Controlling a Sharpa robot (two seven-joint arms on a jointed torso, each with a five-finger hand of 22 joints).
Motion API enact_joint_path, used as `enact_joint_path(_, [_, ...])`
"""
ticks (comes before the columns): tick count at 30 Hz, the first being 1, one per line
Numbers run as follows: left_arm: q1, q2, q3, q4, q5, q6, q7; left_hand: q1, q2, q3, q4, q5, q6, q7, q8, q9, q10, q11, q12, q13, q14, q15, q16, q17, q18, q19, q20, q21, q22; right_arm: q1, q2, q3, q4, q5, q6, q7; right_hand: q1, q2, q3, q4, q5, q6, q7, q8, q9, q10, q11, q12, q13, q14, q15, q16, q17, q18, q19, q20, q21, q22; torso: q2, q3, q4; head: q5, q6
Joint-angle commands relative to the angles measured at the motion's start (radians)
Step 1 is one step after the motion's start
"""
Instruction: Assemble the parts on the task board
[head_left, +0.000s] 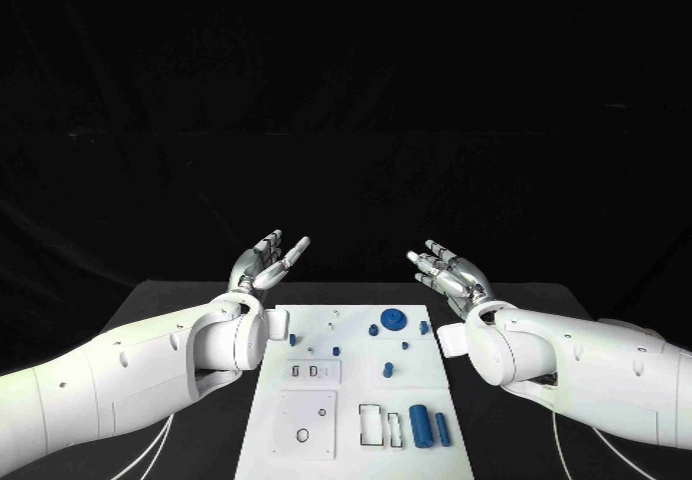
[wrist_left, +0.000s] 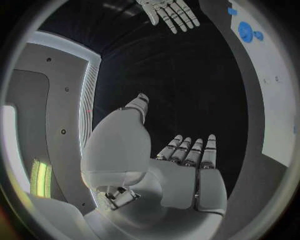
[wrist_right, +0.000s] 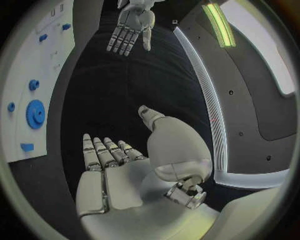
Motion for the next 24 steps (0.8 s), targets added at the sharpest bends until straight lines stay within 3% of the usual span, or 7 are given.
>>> enact_joint_path(1, [0.002,0.003,0.000,0.000,0.013,0.059,0.015,0.017,0.023,0.024,0.000,0.001,0.044,0.078,0.013,0.008,0.050,0.015,0.009,0.006,0.060,0.012,0.017,0.012,0.013,0.040,0.013,0.021,0.010,0.015,0.006,-0.015,-0.021,-0.030,0.214,-0.030,0.146,-0.019,0.060,-0.134,0.005,0.166,0.175,0.058,0.042,0.219,-0.002,0.041,0.021,0.232,-0.009,0.066,0.042,0.027,0.200,0.004,0.085,0.044,0.000,0.0000,-0.0001,0.000,0.000])
enact_joint_path(5, [0.002,0.003,0.000,0.000,0.013,0.059,0.015,0.037,0.056,0.057,-0.004,-0.003,0.207,0.121,0.063,0.041,0.252,0.065,0.045,0.024,0.275,0.040,0.083,0.053,-0.015,0.180,0.016,0.086,0.039,0.026,0.010,-0.030,-0.035,-0.033,0.260,-0.037,0.179,-0.040,0.084,-0.194,0.028,0.323,0.171,0.114,0.079,0.446,-0.019,0.082,0.037,0.456,-0.037,0.136,0.079,0.054,0.375,0.002,0.161,0.079,0.000,0.0000,-0.0001,0.000,0.000])
enact_joint_path(8, [0.002,0.003,0.000,0.000,0.013,0.059,0.015,0.073,0.067,0.077,-0.008,-0.003,0.385,0.130,0.126,0.078,0.530,0.079,0.102,0.045,0.581,-0.004,0.190,0.112,0.029,0.472,0.014,0.211,0.094,0.029,0.011,-0.034,-0.039,-0.034,0.273,-0.039,0.191,-0.046,0.097,-0.216,0.034,0.390,0.170,0.136,0.093,0.555,-0.026,0.100,0.042,0.559,-0.051,0.166,0.095,0.067,0.442,0.002,0.193,0.092,0.000,0.0000,-0.0001,0.000,0.000])
enact_joint_path(9, [0.002,0.003,0.000,0.000,0.013,0.059,0.015,0.090,0.065,0.085,-0.011,-0.003,0.469,0.125,0.156,0.096,0.644,0.074,0.120,0.048,0.634,-0.017,0.210,0.123,0.047,0.519,0.013,0.233,0.098,0.029,0.011,-0.034,-0.040,-0.034,0.274,-0.039,0.200,-0.054,0.119,-0.243,0.040,0.531,0.161,0.184,0.122,0.699,-0.043,0.122,0.046,0.660,-0.072,0.199,0.107,0.090,0.502,-0.003,0.228,0.104,0.000,0.0000,-0.0001,0.000,0.000])
enact_joint_path(10, [0.004,-0.060,0.001,0.036,0.019,0.143,0.023,0.104,0.065,0.095,-0.014,-0.004,0.564,0.119,0.194,0.116,0.707,0.057,0.139,0.052,0.687,-0.033,0.233,0.135,0.058,0.562,0.010,0.253,0.103,0.042,0.001,-0.033,-0.090,-0.426,0.116,0.001,0.200,-0.056,0.127,-0.250,0.042,0.565,0.158,0.194,0.127,0.716,-0.047,0.120,0.043,0.677,-0.078,0.203,0.108,0.095,0.515,-0.003,0.235,0.106,0.014,-0.0020,0.0013,0.004,-0.014])
enact_joint_path(14, [0.006,-0.072,0.001,0.047,0.005,0.171,0.018,0.137,0.052,0.129,-0.017,-0.004,0.626,0.095,0.228,0.130,0.817,0.026,0.138,0.045,0.799,-0.070,0.274,0.178,0.061,0.665,-0.021,0.296,0.107,0.050,0.003,-0.032,-0.105,-0.589,0.104,-0.033,0.187,-0.079,0.174,-0.283,0.049,0.714,0.133,0.226,0.141,0.837,-0.081,0.103,0.041,0.803,-0.117,0.236,0.116,0.112,0.590,-0.026,0.311,0.142,0.019,-0.0011,0.0033,0.007,-0.015])
enact_joint_path(24, [0.013,-0.120,0.001,0.117,-0.009,0.186,0.002,0.146,0.043,0.139,-0.020,-0.004,0.631,0.092,0.229,0.130,0.832,0.022,0.128,0.043,0.815,-0.075,0.276,0.189,0.061,0.681,-0.027,0.300,0.105,0.078,0.006,-0.029,-0.112,-0.871,0.116,-0.151,0.156,-0.105,0.196,-0.300,0.045,0.785,0.107,0.220,0.139,0.934,-0.105,0.046,0.043,0.903,-0.148,0.245,0.142,0.108,0.595,-0.057,0.424,0.212,0.045,0.0031,0.0094,0.010,-0.013])
